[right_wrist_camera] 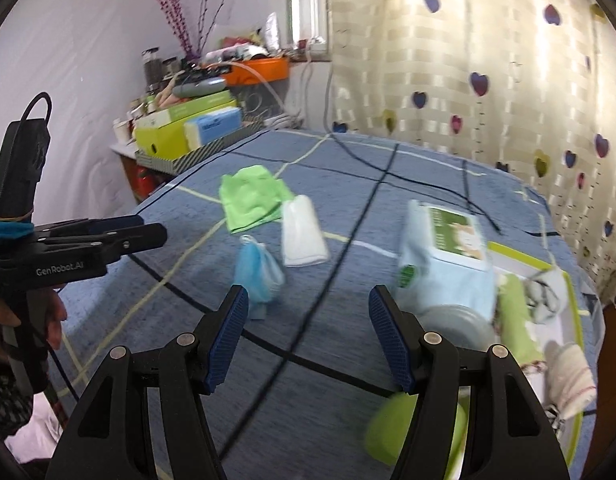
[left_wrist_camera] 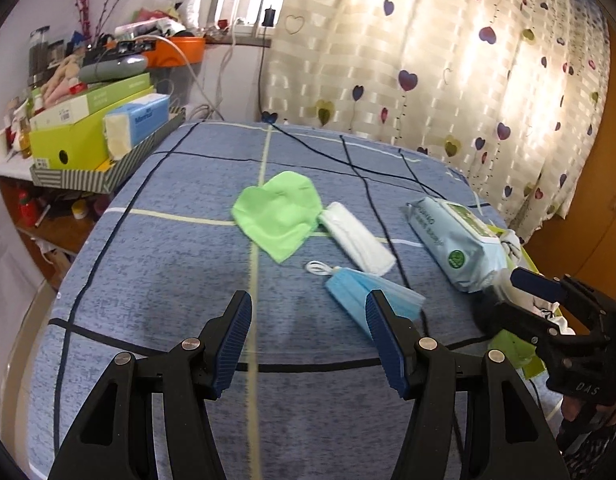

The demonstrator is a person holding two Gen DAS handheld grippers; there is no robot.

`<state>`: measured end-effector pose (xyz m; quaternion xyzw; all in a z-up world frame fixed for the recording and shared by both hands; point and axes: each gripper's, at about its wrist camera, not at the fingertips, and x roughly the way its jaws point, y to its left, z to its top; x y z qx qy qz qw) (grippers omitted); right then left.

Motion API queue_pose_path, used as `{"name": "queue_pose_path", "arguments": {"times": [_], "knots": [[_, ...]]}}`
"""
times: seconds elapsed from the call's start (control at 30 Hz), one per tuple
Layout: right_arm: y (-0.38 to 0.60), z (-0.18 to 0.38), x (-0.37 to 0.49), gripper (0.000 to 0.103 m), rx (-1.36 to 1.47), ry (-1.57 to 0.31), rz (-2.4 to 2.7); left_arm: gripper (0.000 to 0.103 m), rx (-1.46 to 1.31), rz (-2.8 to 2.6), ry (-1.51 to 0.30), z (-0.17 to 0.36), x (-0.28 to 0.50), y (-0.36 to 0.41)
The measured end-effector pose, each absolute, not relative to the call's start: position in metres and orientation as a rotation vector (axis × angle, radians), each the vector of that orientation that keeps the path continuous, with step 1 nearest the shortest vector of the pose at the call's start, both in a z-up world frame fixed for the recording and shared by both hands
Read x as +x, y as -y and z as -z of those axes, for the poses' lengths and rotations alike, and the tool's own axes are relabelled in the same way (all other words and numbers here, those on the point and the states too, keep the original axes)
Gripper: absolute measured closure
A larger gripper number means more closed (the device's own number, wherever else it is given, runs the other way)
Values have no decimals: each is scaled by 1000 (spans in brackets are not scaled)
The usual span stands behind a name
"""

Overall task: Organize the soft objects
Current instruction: 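Grasp the blue face mask with the right tool while the left tool grasps the green cloth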

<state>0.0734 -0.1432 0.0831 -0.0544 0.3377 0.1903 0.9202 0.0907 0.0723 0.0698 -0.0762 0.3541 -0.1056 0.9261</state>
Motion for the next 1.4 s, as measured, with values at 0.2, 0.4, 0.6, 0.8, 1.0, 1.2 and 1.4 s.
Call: {"name": "queue_pose_path", "arguments": {"times": [0.2, 0.4, 0.6, 0.8, 1.0, 1.2, 1.4], "knots": [[116, -72, 93, 40, -131, -740, -423, 44, -175, 206, -737, -64, 101, -88], [94, -51, 116, 40, -169, -786, -421, 44, -163, 219, -752, -62, 123, -93], [81, -32, 128, 40, -201, -841, -432, 44, -150, 228, -771, -58, 152, -94], [79, -21, 138, 40, -229, -872, -386, 44, -145, 247, -790, -53, 182, -93], [79, -14, 142, 46, -234, -883, -379, 44, -118, 233, -828, -45, 211, -93], [75, -14, 140, 68, -243, -875, -407, 44, -172, 258, -870, -36, 234, -100], [75, -13, 140, 69, -230, -876, -414, 44, -229, 284, -904, -28, 247, -100]]}}
